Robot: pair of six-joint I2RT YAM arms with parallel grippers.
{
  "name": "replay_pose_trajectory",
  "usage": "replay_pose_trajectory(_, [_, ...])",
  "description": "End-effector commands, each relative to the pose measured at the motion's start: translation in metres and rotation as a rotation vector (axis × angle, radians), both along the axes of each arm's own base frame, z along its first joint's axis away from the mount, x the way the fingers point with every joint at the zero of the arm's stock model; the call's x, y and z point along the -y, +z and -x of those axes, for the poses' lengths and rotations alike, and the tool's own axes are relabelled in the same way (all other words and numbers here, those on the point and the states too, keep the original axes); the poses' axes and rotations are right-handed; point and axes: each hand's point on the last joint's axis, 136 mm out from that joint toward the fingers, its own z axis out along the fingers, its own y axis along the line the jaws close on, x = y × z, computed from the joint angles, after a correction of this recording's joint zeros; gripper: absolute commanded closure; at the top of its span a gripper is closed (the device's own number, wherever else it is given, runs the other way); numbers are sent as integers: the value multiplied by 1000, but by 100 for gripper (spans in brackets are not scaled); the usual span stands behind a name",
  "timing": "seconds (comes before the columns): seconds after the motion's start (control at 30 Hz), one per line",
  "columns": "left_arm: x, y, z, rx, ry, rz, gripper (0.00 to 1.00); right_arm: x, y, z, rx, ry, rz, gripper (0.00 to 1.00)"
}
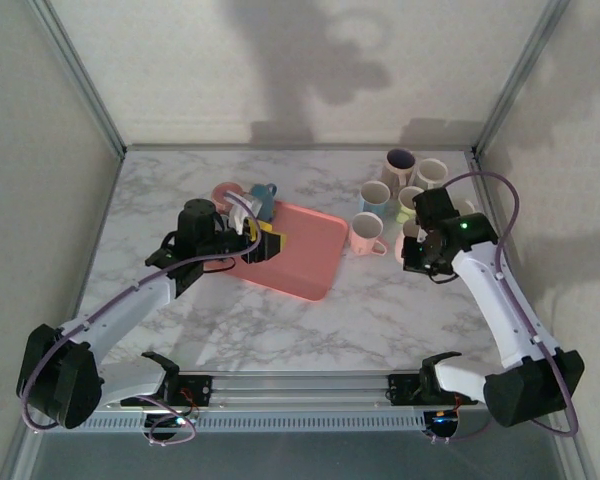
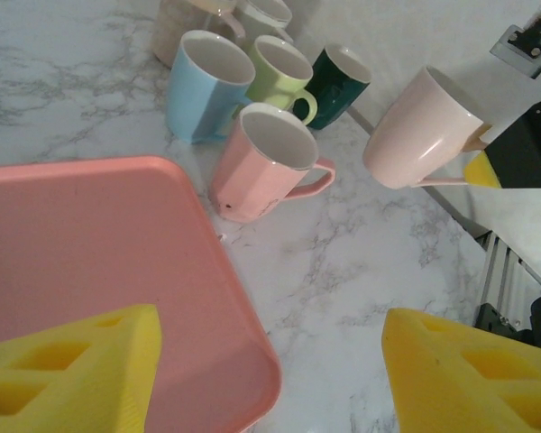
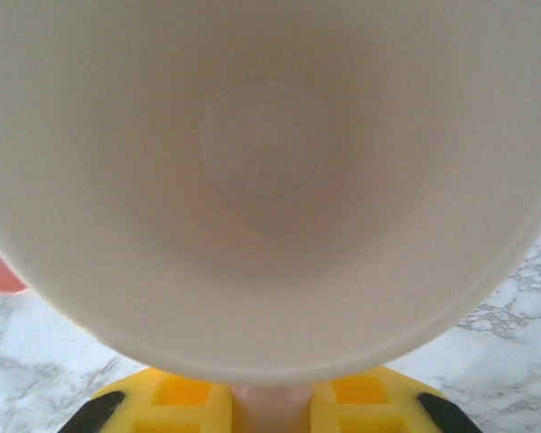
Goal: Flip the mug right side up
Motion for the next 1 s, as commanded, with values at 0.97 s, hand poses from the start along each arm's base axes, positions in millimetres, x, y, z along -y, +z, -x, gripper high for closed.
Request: replay_pose_trajectory(0.97, [8, -21, -9, -10, -26, -61, 34, 0, -90, -79, 80, -51, 103, 99])
